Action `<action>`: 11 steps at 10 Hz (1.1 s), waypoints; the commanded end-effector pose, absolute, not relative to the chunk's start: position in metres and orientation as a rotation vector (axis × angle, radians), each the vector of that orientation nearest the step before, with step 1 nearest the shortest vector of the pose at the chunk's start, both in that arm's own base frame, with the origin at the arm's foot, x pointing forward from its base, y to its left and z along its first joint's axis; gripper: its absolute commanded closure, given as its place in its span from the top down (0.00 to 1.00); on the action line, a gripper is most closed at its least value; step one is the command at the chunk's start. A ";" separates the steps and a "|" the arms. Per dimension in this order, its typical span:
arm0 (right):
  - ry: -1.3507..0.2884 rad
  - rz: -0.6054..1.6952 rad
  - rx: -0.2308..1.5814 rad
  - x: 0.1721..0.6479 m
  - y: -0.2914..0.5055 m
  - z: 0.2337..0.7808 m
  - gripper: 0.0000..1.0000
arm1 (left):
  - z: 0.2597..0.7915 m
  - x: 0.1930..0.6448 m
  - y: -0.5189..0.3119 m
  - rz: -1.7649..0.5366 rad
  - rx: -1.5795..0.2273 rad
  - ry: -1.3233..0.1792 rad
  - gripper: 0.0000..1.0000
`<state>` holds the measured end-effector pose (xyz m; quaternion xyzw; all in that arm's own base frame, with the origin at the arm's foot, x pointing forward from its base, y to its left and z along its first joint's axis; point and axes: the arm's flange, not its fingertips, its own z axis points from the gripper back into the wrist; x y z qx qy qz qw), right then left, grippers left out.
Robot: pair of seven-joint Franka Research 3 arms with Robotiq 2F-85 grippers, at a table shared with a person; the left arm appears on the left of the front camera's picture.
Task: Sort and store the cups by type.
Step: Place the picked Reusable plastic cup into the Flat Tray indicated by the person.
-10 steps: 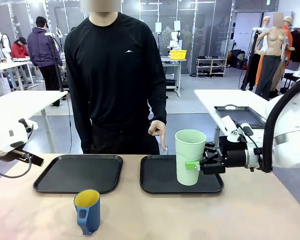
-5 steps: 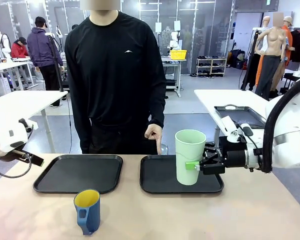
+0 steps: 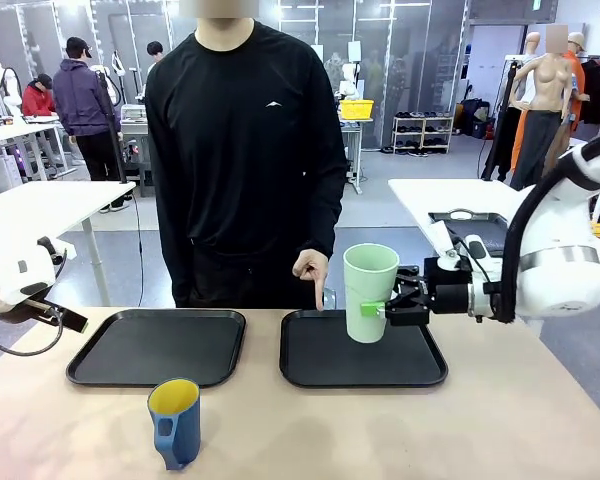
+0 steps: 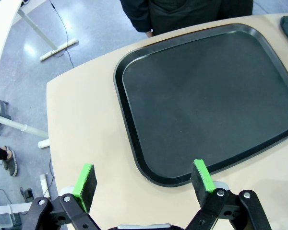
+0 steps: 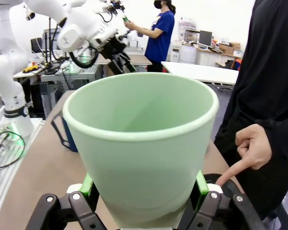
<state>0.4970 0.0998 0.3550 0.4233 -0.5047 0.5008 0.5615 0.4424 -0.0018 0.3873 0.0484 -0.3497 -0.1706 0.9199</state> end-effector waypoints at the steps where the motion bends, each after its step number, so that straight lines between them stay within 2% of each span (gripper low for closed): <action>1: -1.185 1.144 0.992 0.540 0.106 0.350 0.86 | 0.387 0.442 -0.001 -0.355 0.102 -0.719 1.00; 5: -1.196 1.101 1.018 0.589 0.097 0.339 0.86 | 0.387 0.442 -0.001 -0.355 0.102 -0.719 1.00; 11: -1.176 1.117 1.050 0.600 0.086 0.318 0.86 | 0.387 0.442 -0.001 -0.355 0.102 -0.719 1.00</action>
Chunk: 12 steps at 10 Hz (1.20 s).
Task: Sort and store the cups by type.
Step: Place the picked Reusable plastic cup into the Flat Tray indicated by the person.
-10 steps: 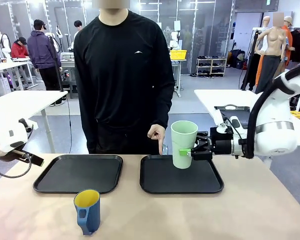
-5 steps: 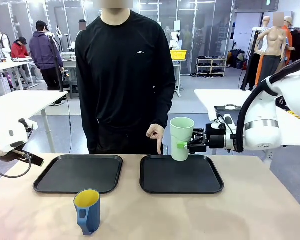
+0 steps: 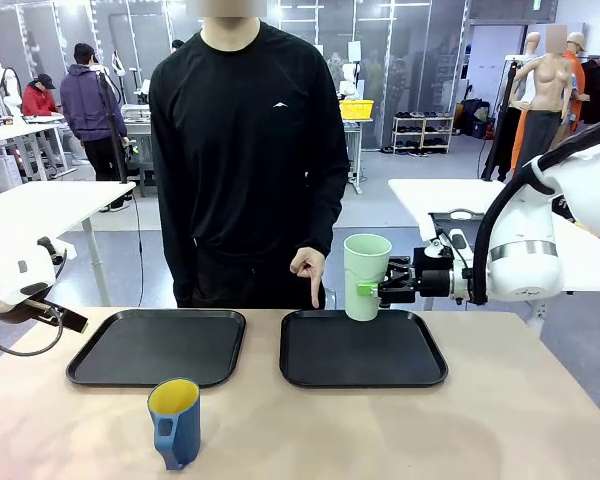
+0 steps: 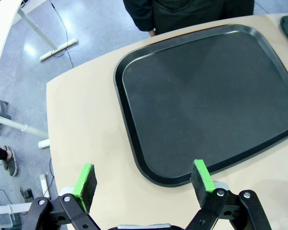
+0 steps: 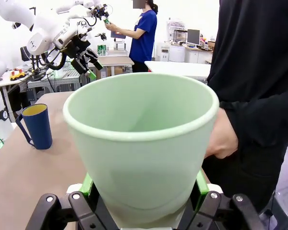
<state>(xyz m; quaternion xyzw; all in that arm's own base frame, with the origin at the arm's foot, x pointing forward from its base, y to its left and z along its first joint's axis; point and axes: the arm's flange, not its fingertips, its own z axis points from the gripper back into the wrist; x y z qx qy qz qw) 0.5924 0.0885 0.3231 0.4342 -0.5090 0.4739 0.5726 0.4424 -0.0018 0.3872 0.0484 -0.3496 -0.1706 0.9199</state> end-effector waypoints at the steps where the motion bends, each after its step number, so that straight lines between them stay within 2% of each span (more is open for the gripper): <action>1: -1.171 1.134 1.055 0.600 0.084 0.306 0.86 | 0.387 0.442 -0.001 -0.355 0.102 -0.719 1.00; 7: -1.186 1.133 1.060 0.615 0.078 0.231 0.86 | 0.387 0.442 -0.001 -0.355 0.102 -0.719 1.00; 12: -1.128 1.134 1.044 0.619 0.082 0.215 0.86 | 0.387 0.442 -0.001 -0.355 0.102 -0.719 1.00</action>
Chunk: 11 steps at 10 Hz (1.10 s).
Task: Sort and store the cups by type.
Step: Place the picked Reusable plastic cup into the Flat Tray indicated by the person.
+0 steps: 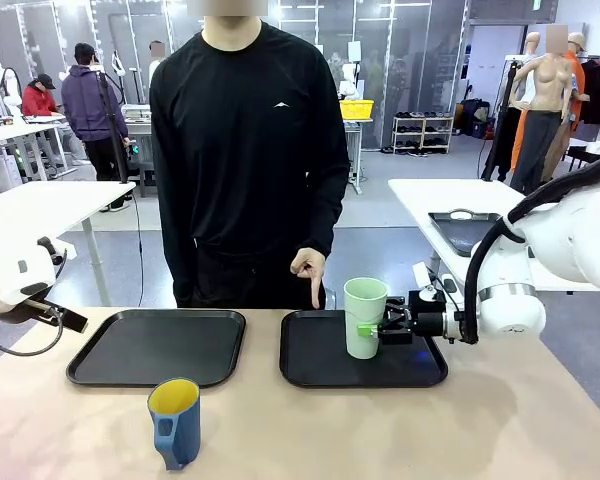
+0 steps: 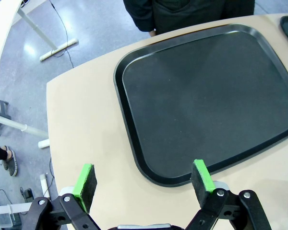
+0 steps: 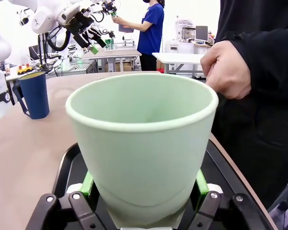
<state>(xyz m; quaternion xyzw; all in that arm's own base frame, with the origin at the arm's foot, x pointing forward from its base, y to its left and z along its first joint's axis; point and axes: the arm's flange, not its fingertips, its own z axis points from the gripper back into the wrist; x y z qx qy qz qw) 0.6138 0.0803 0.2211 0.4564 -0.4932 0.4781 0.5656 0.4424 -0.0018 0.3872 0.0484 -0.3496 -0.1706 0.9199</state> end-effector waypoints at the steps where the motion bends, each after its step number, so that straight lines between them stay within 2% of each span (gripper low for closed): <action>1: -1.113 1.121 1.049 0.619 0.081 0.217 1.00 | 0.387 0.442 -0.001 -0.355 0.102 -0.719 1.00; 11: -1.051 1.096 1.002 0.617 0.038 0.244 1.00 | 0.387 0.442 -0.001 -0.355 0.102 -0.719 1.00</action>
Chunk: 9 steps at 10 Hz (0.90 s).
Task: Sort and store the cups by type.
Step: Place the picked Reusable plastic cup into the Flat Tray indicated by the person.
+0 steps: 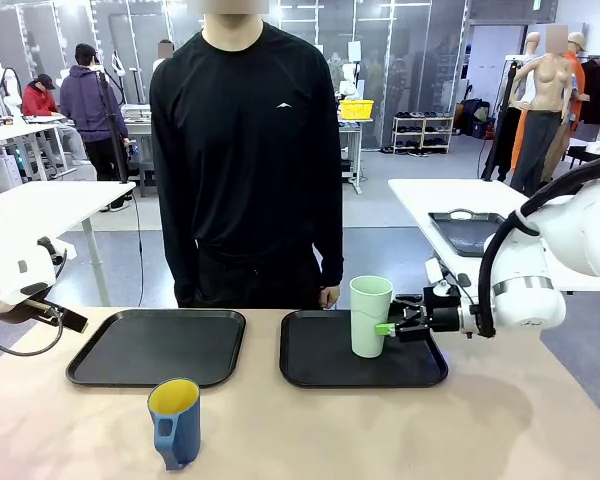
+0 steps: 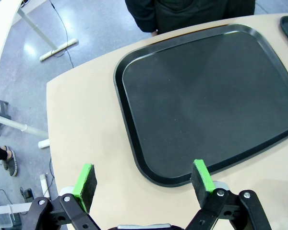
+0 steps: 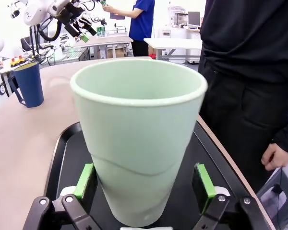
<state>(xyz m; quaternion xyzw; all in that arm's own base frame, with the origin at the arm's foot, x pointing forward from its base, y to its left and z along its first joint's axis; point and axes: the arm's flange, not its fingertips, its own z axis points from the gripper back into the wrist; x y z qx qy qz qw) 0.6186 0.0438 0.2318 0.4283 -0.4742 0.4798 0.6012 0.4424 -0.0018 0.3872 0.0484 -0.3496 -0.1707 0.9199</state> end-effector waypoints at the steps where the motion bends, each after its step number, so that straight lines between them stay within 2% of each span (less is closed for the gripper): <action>1: -1.026 1.088 0.982 0.614 0.030 0.249 1.00 | 0.387 0.442 -0.001 -0.355 0.102 -0.719 1.00; 8: -0.949 1.045 0.908 0.591 -0.021 0.262 1.00 | 0.387 0.442 -0.001 -0.355 0.102 -0.719 1.00; 9: -0.999 1.073 0.936 0.601 -0.018 0.251 1.00 | 0.387 0.442 -0.001 -0.355 0.102 -0.719 1.00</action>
